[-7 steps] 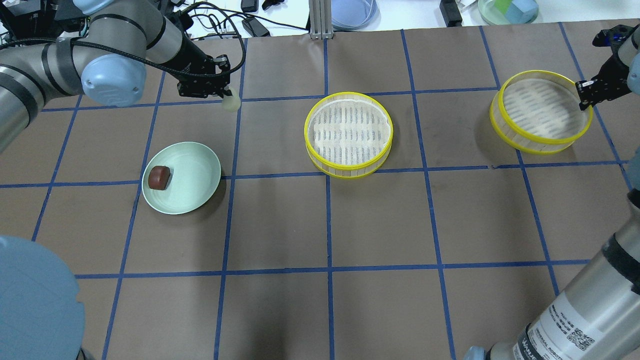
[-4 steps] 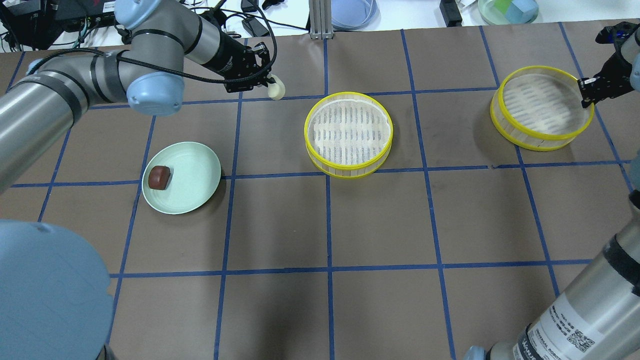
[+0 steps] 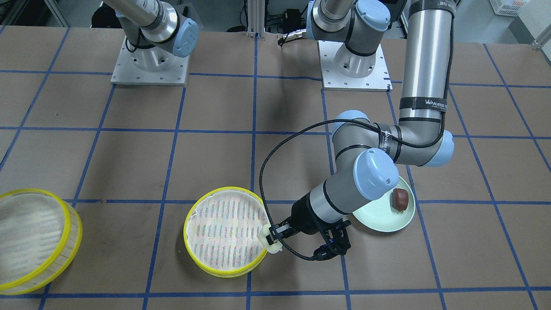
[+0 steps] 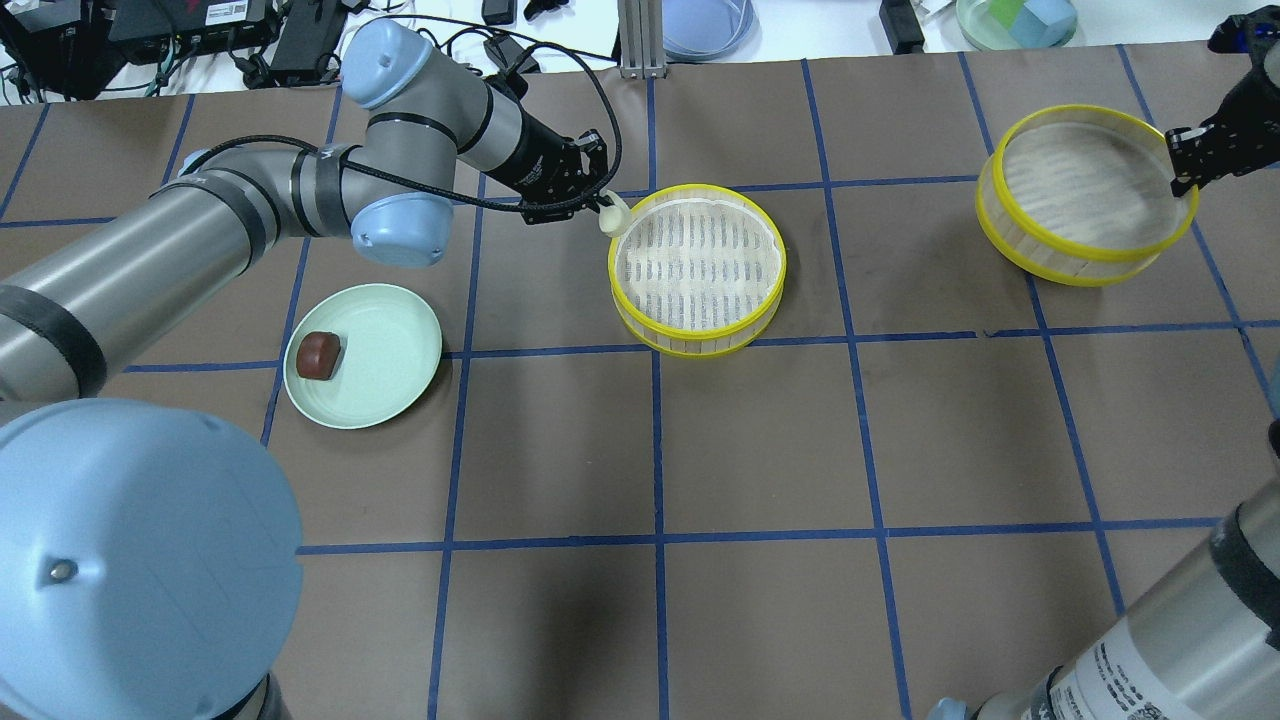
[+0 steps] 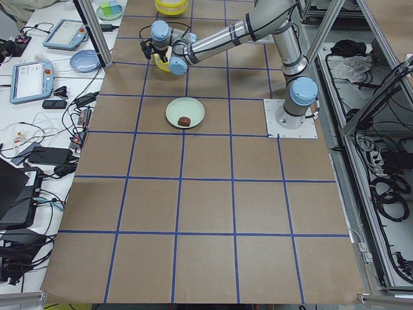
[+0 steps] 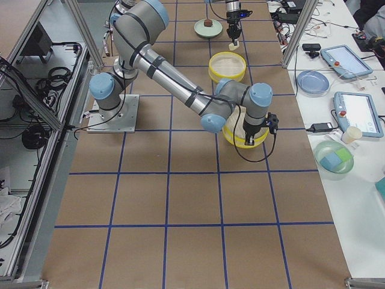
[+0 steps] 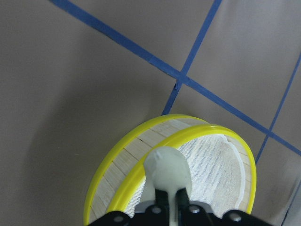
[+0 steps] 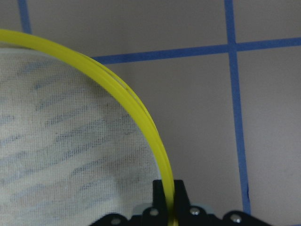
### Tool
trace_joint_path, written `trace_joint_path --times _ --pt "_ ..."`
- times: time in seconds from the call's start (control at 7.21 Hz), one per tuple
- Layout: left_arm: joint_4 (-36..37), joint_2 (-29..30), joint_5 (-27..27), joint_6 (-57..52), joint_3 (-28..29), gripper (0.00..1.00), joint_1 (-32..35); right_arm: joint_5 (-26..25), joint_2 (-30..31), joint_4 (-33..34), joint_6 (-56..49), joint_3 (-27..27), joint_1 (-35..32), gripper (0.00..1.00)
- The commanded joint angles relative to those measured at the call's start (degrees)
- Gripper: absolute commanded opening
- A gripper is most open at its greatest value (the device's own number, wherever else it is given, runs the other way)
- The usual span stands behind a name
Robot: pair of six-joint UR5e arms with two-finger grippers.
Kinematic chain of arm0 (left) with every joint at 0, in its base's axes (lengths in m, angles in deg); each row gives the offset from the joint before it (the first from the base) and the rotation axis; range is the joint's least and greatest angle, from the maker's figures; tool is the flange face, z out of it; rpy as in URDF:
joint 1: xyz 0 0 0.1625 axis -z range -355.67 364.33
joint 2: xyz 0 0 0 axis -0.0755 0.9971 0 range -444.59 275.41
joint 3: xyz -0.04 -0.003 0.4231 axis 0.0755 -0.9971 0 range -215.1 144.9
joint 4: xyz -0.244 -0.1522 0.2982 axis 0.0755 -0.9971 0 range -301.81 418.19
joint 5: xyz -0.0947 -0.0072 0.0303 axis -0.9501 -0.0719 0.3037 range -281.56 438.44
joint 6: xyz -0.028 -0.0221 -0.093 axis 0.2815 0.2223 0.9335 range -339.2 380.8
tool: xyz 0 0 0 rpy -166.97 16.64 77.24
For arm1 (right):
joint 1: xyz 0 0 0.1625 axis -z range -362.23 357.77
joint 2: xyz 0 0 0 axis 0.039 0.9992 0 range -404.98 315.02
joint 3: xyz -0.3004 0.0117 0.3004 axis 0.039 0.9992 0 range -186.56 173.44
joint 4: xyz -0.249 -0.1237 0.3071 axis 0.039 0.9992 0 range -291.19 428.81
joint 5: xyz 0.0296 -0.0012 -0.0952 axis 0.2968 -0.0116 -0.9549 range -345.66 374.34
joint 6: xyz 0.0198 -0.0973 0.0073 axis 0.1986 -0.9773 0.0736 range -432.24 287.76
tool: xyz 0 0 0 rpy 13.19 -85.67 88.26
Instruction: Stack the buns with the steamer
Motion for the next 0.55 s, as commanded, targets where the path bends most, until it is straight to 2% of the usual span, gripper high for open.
trace_joint_path --times 0.0,0.14,0.42 --pt "0.02 -0.25 -0.17 6.98 -0.21 0.06 1.44 0.50 4.68 -0.92 4.31 -0.65 -4.59 0.00" --pt "-0.16 0.27 -0.08 7.00 -0.38 0.39 2.06 0.33 6.36 -0.74 5.73 -1.52 -6.53 0.00" --pt "-0.16 0.02 -0.08 7.44 -1.95 0.69 2.67 -0.20 8.21 -0.92 8.46 -3.37 -8.83 0.00"
